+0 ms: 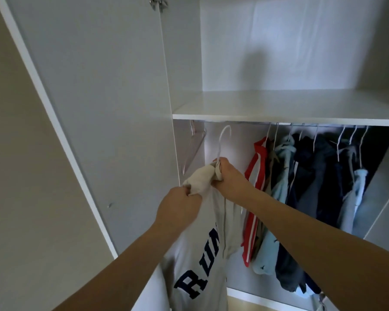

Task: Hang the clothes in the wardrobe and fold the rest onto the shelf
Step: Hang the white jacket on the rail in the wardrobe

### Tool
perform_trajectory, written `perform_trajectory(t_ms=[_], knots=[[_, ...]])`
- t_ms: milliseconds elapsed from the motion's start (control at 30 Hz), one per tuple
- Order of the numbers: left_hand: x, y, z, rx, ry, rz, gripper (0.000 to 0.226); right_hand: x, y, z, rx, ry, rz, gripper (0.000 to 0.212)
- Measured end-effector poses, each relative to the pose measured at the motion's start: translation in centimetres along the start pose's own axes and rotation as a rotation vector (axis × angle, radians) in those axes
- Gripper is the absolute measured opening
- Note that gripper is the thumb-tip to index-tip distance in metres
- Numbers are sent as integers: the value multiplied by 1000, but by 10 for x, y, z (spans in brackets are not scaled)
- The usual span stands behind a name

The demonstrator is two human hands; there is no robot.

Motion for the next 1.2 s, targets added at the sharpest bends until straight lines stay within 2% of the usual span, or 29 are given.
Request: perform_trajectory(t_ms=[133,233,367,600,733,867,933,1067,1200], knots=[[3,-41,26,57,89,-13,32,26,-45,-6,146,161,90,37],[4,-81,53,63,111,-8,30,51,-77,-10,94,131,138,30],[5,-134,93,89,136,-12,27,84,-124,-17,30,68,70,26],[-21,-207,157,207,82,14,22,144,-198,-10,-59,134,1,24],[-37,-232,189,207,113,37,24,176,-217,10,-37,42,81,36],[-41,-266,214,214,118,38,28,195,-241,10,-31,70,91,30],[-34,-282,225,213,160,53,26,204,-255,4,-5,52,96,28],[-12,-312,241,208,226,122,23,219,-280,-13,-16,117,70,41],[8,-340,259,159,288,147,26,233,-298,-39,40,115,81,42]])
Point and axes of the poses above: each hand's wrist, its own y-axis away from the middle knuckle, its own z-axis out of the palm, x = y × z, the point moved 2 cm from there along -y, towards the middle knuckle, and after that the axes turned 5 degrees about z, right-handed, at the moved point
